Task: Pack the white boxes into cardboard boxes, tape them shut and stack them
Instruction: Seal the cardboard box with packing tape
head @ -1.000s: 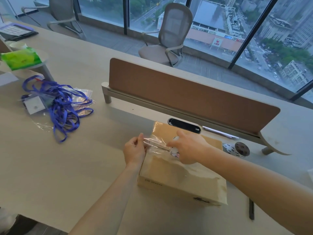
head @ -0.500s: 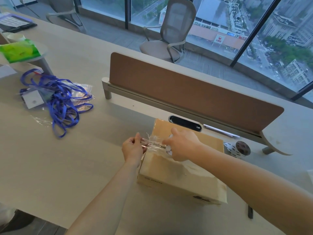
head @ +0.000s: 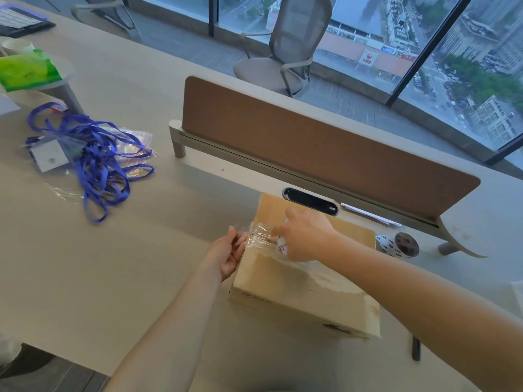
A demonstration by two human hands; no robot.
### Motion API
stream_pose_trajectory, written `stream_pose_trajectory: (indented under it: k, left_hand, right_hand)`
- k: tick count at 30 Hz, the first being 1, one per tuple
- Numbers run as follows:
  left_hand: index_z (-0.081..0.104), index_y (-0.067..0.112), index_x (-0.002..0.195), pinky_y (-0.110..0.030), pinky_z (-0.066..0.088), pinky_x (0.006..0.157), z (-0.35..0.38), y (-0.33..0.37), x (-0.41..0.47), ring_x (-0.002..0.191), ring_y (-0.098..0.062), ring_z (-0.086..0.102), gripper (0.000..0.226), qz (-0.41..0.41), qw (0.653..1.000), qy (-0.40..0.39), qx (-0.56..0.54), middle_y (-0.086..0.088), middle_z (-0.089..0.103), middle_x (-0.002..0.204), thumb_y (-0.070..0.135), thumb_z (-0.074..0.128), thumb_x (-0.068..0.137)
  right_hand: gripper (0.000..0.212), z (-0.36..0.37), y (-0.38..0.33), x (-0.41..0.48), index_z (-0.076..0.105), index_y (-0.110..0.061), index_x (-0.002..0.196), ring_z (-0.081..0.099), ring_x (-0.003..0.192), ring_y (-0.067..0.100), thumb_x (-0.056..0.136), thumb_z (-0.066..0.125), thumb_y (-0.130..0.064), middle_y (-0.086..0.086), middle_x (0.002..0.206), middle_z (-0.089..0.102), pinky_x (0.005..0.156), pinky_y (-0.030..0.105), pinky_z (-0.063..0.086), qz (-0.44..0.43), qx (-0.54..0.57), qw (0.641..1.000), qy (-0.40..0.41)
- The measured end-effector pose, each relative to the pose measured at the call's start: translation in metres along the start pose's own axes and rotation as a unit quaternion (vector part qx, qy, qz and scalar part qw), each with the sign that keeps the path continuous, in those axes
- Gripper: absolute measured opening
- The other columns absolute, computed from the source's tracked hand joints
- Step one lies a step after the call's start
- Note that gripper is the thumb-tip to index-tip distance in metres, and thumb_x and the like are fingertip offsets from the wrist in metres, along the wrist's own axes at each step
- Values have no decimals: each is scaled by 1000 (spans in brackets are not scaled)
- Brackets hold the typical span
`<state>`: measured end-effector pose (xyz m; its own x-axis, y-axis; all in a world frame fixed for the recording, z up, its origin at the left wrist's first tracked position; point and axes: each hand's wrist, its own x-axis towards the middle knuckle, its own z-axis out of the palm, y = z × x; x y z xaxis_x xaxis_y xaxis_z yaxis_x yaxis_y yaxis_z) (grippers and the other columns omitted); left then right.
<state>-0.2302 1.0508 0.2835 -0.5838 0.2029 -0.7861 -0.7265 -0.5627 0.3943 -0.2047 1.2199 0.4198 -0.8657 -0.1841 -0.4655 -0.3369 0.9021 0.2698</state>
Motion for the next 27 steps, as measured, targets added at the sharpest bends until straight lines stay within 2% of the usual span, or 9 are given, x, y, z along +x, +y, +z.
stream_pose_trajectory:
  k: [4, 8, 12, 14, 17, 20, 22, 25, 27]
  left_hand:
    - [66, 5, 79, -26, 54, 53, 0, -10, 4, 52, -15, 57, 39, 65, 993, 49, 84, -5, 64, 62, 37, 58, 100]
    - [71, 10, 73, -30, 46, 64, -7, -23, 6, 66, -20, 55, 44, 192, 925, 117, 308, -5, 64, 68, 46, 62, 95]
    - [77, 19, 96, -28, 56, 71, -5, -21, 10, 77, -17, 68, 30, 104, 949, 78, 287, 1, 74, 86, 47, 70, 89]
    - [73, 26, 113, -39, 61, 81, -4, -22, 12, 88, -22, 74, 36, 53, 959, 42, 273, -1, 77, 96, 49, 72, 86]
    - [69, 20, 116, -45, 59, 90, -8, -20, 15, 95, -25, 73, 49, 44, 949, 35, 310, -4, 76, 101, 58, 67, 86]
    - [64, 19, 124, -43, 49, 103, -12, -16, 15, 112, -24, 64, 72, 102, 887, 109, 437, -1, 69, 120, 71, 67, 75]
    - [64, 19, 124, -39, 47, 102, -9, -11, 4, 118, -24, 60, 50, 223, 845, 142, 465, -1, 66, 124, 48, 71, 84]
    - [64, 22, 120, -33, 50, 96, 12, -6, -21, 112, -17, 64, 22, 343, 863, 8, 370, 2, 68, 119, 21, 55, 100]
    - [55, 29, 137, -34, 39, 111, 23, -10, -31, 131, -11, 52, 35, 334, 822, -113, 448, 5, 56, 144, 24, 43, 105]
  right_hand:
    - [48, 1, 1, 0, 40, -50, 140, 50, 81, 24, 93, 48, -45, 3, 116, 46, 61, 32, 44, -1, -2, 1000, 5]
    - [48, 3, 3, 0, 40, -49, 140, 49, 83, 24, 92, 48, -47, 2, 111, 44, 61, 32, 42, -3, 3, 1000, 8]
    - [50, 6, 4, 2, 39, -50, 141, 41, 77, 22, 92, 49, -50, 0, 104, 42, 63, 34, 44, -2, 22, 999, 29]
    - [51, 8, 5, 1, 38, -50, 142, 42, 81, 22, 92, 48, -52, 1, 112, 46, 68, 35, 48, -5, 33, 999, 36]
    - [53, 10, 6, -1, 34, -50, 143, 48, 93, 24, 92, 49, -50, 2, 118, 48, 73, 36, 48, -10, 54, 997, 47]
    - [60, 9, 8, -4, 28, -49, 147, 50, 105, 26, 92, 51, -46, 3, 123, 47, 79, 36, 48, -19, 74, 995, 58]
    - [62, 9, 8, -6, 27, -47, 148, 49, 107, 26, 91, 53, -44, 3, 125, 47, 80, 36, 48, -20, 79, 995, 64]
    - [66, 10, 9, -8, 23, -45, 148, 49, 110, 26, 90, 54, -43, 2, 127, 47, 84, 36, 46, -19, 98, 992, 79]
    - [68, 12, 10, -8, 22, -44, 148, 49, 113, 26, 89, 54, -44, 1, 128, 47, 88, 38, 47, -21, 110, 989, 96]
